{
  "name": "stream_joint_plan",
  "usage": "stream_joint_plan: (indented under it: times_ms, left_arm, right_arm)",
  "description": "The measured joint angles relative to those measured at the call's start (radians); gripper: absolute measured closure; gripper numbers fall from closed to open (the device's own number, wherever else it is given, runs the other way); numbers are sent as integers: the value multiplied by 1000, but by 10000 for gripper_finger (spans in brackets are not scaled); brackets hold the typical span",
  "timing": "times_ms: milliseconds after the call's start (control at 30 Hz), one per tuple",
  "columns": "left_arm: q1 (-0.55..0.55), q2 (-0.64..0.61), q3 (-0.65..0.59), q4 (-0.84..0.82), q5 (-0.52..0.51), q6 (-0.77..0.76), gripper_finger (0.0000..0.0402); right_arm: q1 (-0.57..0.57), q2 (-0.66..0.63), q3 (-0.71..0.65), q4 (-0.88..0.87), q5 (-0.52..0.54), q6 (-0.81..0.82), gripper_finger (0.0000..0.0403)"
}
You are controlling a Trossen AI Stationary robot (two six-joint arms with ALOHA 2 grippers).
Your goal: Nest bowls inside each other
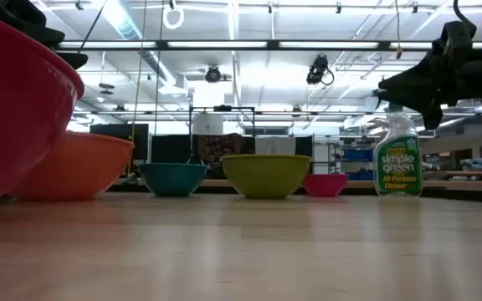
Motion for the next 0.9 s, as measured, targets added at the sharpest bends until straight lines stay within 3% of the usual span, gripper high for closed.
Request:
stream_joint_plan:
  times_ms: [900]
  left_arm:
    - [0,0,0,0,0,0,230]
  right_arm:
    - [0,0,0,0,0,0,284]
